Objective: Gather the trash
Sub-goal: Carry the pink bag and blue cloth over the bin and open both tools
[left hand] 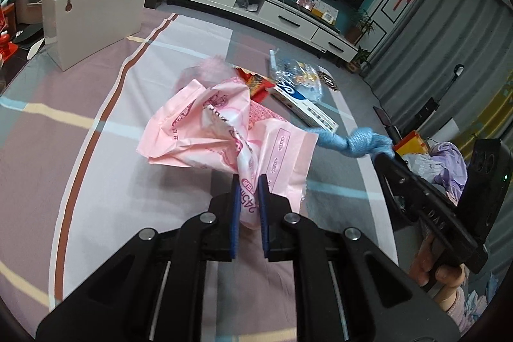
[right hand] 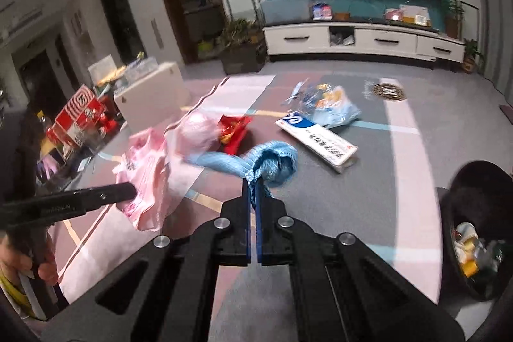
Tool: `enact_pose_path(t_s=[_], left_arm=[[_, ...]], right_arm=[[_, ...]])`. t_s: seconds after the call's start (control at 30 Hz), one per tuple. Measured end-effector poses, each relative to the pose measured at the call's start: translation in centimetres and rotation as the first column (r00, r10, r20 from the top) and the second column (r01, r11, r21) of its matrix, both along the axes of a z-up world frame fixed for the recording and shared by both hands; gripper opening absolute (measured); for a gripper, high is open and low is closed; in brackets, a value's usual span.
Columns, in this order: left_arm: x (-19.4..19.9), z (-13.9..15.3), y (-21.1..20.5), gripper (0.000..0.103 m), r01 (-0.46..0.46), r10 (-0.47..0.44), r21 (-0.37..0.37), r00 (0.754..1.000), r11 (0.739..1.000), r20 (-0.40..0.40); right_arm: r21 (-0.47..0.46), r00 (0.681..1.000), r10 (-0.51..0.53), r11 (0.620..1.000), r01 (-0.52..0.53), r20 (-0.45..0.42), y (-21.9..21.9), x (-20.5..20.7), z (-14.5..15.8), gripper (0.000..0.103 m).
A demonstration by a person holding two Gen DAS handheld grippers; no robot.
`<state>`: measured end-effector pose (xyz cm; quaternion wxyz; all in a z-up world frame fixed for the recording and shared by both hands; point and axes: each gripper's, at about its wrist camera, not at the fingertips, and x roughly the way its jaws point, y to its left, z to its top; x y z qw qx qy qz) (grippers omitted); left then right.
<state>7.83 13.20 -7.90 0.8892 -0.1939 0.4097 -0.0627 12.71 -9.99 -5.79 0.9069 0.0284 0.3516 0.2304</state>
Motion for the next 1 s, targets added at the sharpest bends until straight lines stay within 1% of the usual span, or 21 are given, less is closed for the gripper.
enact_pose_path(t_s=[0.17,0.27,0.37,0.5,0.63,0.73,0.83,1.0], left_arm=[[-1.5,0.4,-0.8,0.012,0.015,-0.015,0.005,1.000,1.000,-0.003],[-1.9,0.8,-1.1,0.012,0.025,-0.025,-0.008,1.000,1.000,0.006],[-2.0,1.7,-1.9,0.012,0.047,-0.047,0.007,0.999,0.999,0.023],[-1.8,3.1,-3.6,0.012,0.081,-0.082,0.024,0.995,0.996,0.054],[-0.9,4.3,-6.3,0.012,0.136,-0.140,0.045,0.987,0.990,0.083],[-0.1,5.0,-8.8,0.012,0.185,-0.191,0.065,0.976,0.981,0.103],[1.2,5.2,-11.6,0.012,0.242,-0.249,0.070,0.962,0.968,0.112],[3.5,5.1,-16.9,0.012,0.350,-0.354,0.054,0.930,0.935,0.103]], right_arm=[[0.049,0.997,-0.073,0.996,0.072,0.029,-3.5,-2.3,1.5,0.003],[0.037,0.992,-0.109,0.994,0.107,0.061,-4.9,-3.3,2.5,0.003],[0.047,0.986,-0.143,0.989,0.139,0.087,-6.4,-4.2,3.4,0.003],[0.064,0.973,-0.199,0.979,0.193,0.115,-8.8,-5.3,4.4,0.003],[0.066,0.956,-0.255,0.967,0.248,0.143,-10.9,-6.2,5.2,0.003],[0.076,0.940,-0.303,0.953,0.294,0.155,-12.9,-6.8,5.5,0.003],[0.082,0.923,-0.349,0.937,0.340,0.158,-14.9,-7.3,5.5,0.003],[0.097,0.900,-0.410,0.912,0.399,0.148,-18.3,-7.3,4.9,0.003]])
